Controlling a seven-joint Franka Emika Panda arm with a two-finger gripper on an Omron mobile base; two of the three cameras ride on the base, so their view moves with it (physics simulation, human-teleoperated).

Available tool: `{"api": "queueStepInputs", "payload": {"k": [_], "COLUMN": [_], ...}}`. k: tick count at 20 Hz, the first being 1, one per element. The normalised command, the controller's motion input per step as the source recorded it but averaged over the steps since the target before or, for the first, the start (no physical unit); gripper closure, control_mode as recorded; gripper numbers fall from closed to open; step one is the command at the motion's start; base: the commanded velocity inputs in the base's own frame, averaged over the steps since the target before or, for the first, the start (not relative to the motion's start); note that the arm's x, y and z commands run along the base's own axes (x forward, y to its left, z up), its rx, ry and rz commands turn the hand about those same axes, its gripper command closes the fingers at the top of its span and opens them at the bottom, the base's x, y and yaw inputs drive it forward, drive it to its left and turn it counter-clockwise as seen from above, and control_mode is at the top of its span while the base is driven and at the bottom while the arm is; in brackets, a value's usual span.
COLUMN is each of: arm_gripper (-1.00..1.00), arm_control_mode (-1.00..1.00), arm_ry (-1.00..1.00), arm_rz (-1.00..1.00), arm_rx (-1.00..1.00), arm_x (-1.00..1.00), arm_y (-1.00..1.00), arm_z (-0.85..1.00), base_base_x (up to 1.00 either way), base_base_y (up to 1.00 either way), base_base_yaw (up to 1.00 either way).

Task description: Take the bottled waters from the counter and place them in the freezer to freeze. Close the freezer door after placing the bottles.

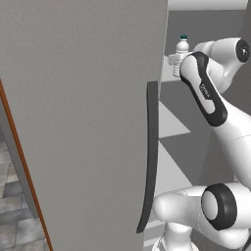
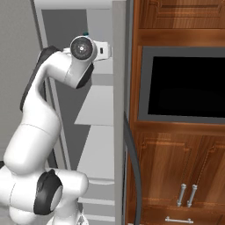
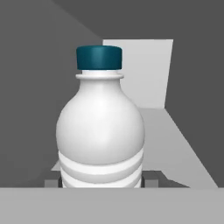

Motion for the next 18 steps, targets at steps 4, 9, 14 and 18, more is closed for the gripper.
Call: {"api": "queueStepInputs", "payload": {"k": [4, 9, 14, 18], "arm_gripper": [1.0, 1.0, 1.0, 1.0], "arm_control_mode": [-1.0, -1.0, -1.0, -1.0], "arm_ry": [0.1, 0.07, 0.0, -0.08], "arm_rz": [0.0, 0.0, 0.0, 0.0], "arm_rx": [0.06, 0.1, 0.03, 0.0], "arm_x": [0.03, 0.35, 0.18, 0.22], "arm_y": [0.0, 0.0, 0.0, 0.0], "arm_z": [-0.07, -0.05, -0.08, -0.08], "base_base_x": [0.0, 0.0, 0.0, 0.0], "base_base_y": [0.0, 0.0, 0.0, 0.0], "base_base_yaw": [0.0, 0.0, 0.0, 0.0]}}
